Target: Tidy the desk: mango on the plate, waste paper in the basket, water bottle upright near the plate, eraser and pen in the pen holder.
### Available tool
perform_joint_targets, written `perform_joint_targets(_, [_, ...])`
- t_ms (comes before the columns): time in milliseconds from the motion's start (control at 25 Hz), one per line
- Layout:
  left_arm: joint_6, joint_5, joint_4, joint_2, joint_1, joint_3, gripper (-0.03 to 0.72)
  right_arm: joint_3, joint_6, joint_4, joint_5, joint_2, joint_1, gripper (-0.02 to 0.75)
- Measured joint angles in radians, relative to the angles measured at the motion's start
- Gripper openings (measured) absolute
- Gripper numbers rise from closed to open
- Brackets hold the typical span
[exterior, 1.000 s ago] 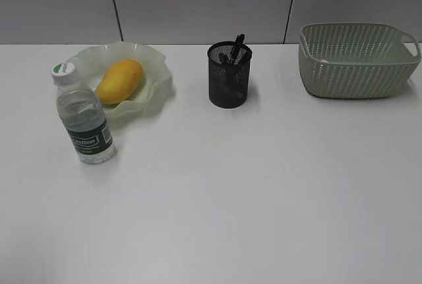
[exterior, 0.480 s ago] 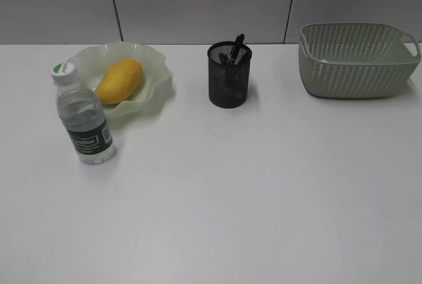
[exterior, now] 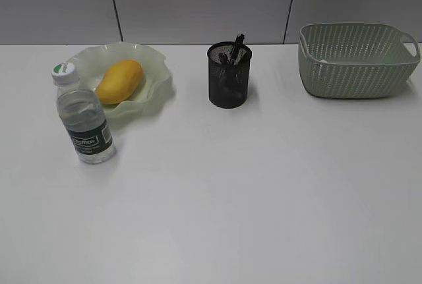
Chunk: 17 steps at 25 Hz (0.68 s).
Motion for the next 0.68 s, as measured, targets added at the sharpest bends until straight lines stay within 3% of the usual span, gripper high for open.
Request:
perform_joint_targets(240, [0.0,0.0,0.0,0.0,0.311,0.0,0.237,0.0,0.0,0.001,0.0,0.0,-0.089,0.434])
perform_joint_targets(320, [0.0,0.0,0.0,0.0,0.381,0.0,0.237,0.0,0.0,0.002,0.0,0.0,-0.11,0.434])
perform_joint_targets(680, [0.0,0.0,0.0,0.0,0.406,0.0,0.237,0.0,0.0,0.003,0.0,0.0,-0.115,0.434])
